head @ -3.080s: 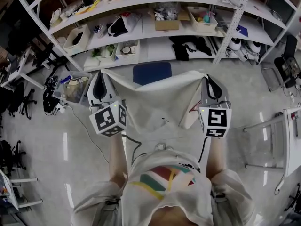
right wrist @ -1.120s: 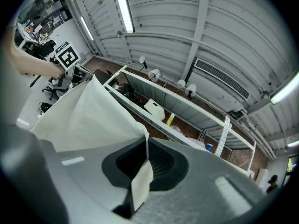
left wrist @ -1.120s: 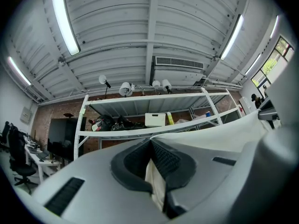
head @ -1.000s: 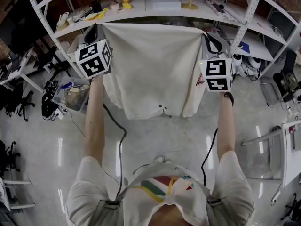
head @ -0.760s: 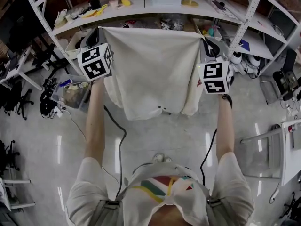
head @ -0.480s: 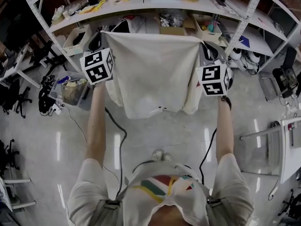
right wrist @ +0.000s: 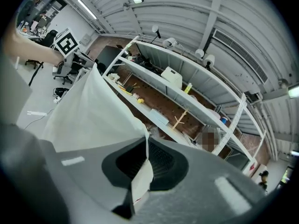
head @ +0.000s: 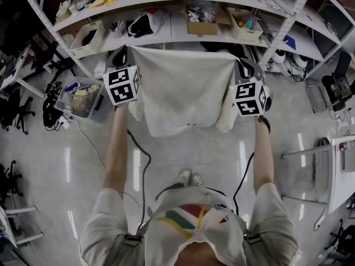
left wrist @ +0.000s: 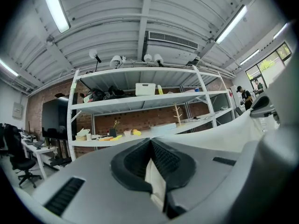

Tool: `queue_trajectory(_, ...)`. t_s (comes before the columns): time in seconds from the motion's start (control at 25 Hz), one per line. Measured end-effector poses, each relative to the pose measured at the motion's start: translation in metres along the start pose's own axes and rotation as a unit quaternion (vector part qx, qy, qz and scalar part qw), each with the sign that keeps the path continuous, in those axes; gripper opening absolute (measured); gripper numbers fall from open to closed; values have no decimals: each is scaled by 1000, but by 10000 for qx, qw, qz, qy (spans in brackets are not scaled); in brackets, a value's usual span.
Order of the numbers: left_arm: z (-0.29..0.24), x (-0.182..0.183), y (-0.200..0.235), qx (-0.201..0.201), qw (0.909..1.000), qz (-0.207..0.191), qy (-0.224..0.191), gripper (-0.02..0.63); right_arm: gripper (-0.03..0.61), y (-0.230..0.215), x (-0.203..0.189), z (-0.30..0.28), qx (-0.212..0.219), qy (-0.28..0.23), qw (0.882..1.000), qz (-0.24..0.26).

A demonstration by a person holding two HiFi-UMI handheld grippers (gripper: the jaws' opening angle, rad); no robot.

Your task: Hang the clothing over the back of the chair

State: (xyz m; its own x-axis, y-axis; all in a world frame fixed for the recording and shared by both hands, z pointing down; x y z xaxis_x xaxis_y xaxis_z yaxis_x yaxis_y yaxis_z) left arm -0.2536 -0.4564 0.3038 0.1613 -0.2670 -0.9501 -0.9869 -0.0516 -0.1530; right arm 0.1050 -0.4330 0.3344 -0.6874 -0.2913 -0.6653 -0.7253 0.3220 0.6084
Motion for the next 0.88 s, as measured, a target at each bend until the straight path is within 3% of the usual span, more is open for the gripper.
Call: queue_trajectory(0.88, -42, -151, -19, -182, 9906, -20, 1358, 12, 11, 91, -98, -62, 867, 1171, 9892, 176)
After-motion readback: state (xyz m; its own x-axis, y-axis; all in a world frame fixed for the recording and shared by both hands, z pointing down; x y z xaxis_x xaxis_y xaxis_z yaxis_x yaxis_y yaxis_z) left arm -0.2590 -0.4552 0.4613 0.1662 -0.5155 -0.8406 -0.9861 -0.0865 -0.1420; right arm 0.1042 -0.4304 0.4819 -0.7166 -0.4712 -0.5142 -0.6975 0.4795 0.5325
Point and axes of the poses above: the fingertips, and each gripper's own axes: z backward along the fingers, y to its left, x out of its top, the point moved 1 cm from there along z, backward along the fingers, and after that the axes turned 15 degrees about y, right-handed, at the moved point
